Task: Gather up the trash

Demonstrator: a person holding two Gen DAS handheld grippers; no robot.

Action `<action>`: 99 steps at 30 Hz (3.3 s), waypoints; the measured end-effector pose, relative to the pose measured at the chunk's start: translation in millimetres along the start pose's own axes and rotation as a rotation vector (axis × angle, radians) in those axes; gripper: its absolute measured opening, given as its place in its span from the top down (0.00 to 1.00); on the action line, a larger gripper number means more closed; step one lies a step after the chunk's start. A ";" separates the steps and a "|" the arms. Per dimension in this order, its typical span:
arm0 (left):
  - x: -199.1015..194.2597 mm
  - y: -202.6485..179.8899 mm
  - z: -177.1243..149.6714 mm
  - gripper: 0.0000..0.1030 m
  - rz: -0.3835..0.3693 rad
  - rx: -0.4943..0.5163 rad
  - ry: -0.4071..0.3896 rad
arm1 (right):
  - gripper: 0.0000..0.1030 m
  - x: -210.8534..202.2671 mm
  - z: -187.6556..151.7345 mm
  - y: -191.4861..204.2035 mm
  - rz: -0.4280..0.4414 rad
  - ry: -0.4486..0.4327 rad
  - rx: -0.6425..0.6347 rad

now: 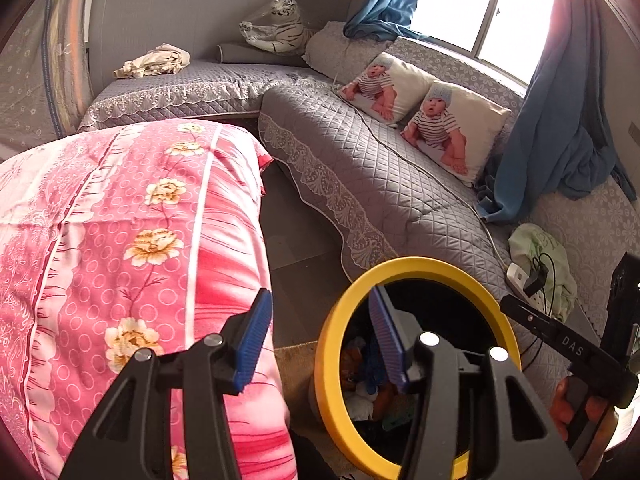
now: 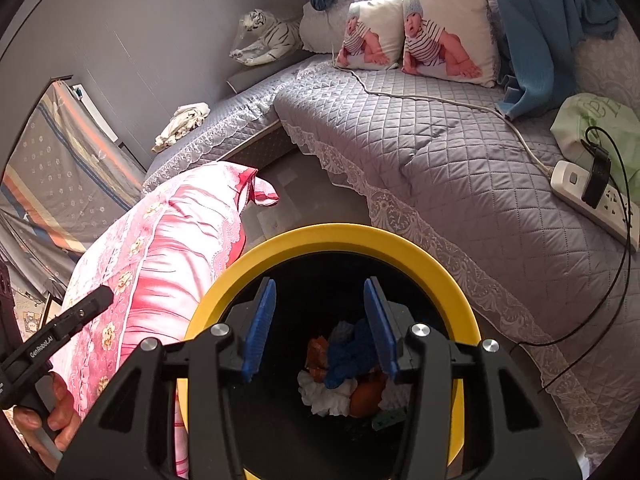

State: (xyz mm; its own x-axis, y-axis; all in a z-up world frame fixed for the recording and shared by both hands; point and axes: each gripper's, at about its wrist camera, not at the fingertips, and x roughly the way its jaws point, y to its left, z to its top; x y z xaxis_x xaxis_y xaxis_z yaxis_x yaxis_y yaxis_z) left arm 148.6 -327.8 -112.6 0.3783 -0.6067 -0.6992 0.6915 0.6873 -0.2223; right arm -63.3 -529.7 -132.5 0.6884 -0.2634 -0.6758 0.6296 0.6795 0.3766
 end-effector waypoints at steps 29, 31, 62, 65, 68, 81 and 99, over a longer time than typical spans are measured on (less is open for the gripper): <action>-308.2 166.1 -41.7 0.10 0.489 -0.236 -0.518 | 0.08 -92.1 -36.7 254.3 0.320 -0.274 -0.420; -321.2 165.4 -51.7 0.08 0.508 -0.235 -0.539 | 0.08 -101.4 -46.1 266.1 0.342 -0.287 -0.436; -341.5 135.6 -140.3 0.08 0.678 -0.289 -0.578 | 0.08 -120.4 -118.7 280.2 0.258 -0.400 -0.472; -341.8 135.3 -141.0 0.08 0.678 -0.290 -0.580 | 0.08 -120.4 -119.9 279.0 0.256 -0.410 -0.474; -342.8 134.4 -141.0 0.08 0.677 -0.290 -0.585 | 0.08 -119.7 -120.5 278.2 0.262 -0.408 -0.471; -343.1 129.3 -140.4 0.08 0.671 -0.282 -0.592 | 0.08 -116.4 -125.4 278.5 0.281 -0.390 -0.475; -339.3 129.7 -141.7 0.08 0.660 -0.283 -0.582 | 0.08 -109.6 -124.6 278.4 0.289 -0.364 -0.473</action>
State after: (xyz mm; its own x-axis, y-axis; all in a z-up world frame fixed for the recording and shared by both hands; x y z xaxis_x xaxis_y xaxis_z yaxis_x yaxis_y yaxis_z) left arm 22.7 23.8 -0.5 0.9448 -0.1095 -0.3088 0.0784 0.9907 -0.1116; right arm -8.3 -226.3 -32.5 0.9358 -0.1841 -0.3006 0.2330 0.9630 0.1356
